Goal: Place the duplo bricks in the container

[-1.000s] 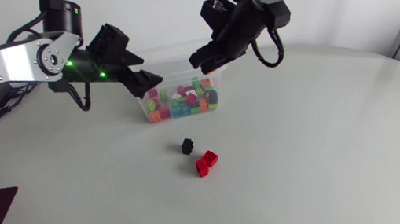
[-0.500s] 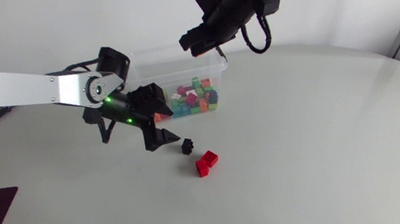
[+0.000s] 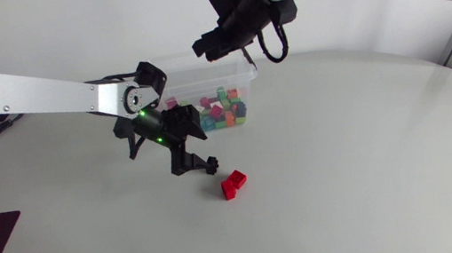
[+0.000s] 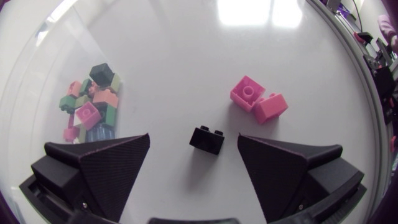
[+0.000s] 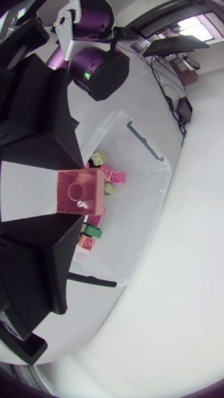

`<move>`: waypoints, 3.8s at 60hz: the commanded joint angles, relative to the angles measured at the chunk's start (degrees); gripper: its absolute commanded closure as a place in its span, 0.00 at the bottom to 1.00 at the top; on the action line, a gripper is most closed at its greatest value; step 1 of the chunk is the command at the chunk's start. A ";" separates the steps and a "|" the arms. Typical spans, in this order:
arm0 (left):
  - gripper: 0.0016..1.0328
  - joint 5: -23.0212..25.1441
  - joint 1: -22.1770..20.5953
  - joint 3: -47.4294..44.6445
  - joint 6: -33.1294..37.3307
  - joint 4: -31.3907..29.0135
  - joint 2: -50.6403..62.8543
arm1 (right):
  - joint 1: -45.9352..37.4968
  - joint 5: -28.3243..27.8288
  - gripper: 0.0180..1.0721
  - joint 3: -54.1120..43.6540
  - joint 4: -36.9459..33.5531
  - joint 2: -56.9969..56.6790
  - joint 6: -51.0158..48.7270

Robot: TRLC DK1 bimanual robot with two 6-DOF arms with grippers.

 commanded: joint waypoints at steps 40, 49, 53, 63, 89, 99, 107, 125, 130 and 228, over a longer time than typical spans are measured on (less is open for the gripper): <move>0.14 0.42 -1.92 3.65 9.97 -4.82 7.35 | -1.49 0.52 0.76 4.81 6.38 7.55 1.86; 0.37 1.03 -1.92 3.30 10.68 -5.70 7.79 | -1.32 1.23 0.75 6.74 6.38 9.48 1.95; 0.51 1.65 -1.83 3.12 10.76 -6.05 7.88 | -1.40 2.19 0.55 7.53 6.38 10.36 2.21; 0.72 2.09 -1.83 2.60 10.94 -6.76 8.23 | -1.67 2.90 0.04 7.53 6.11 10.36 2.83; 0.73 4.02 2.91 2.33 10.94 -12.47 -0.29 | -2.72 2.98 0.04 -9.52 6.11 -5.81 0.90; 0.73 6.57 5.46 4.27 6.46 -12.29 -5.22 | -2.72 2.72 0.04 -18.22 5.94 -12.66 -0.77; 0.73 7.89 6.69 5.94 1.54 -11.15 -8.47 | -2.72 2.10 0.04 -25.43 5.85 -17.41 -1.21; 0.73 8.33 8.63 9.10 -9.54 -3.68 -10.75 | -0.88 0.96 0.04 -34.92 3.57 -18.73 -4.29; 0.73 8.33 8.89 9.54 -12.53 -0.43 -10.58 | -0.44 0.96 0.04 -36.41 3.48 -17.94 -5.08; 0.04 -7.49 9.50 20.17 -39.95 20.67 0.94 | 5.80 5.44 0.05 -31.49 -3.82 2.01 -9.74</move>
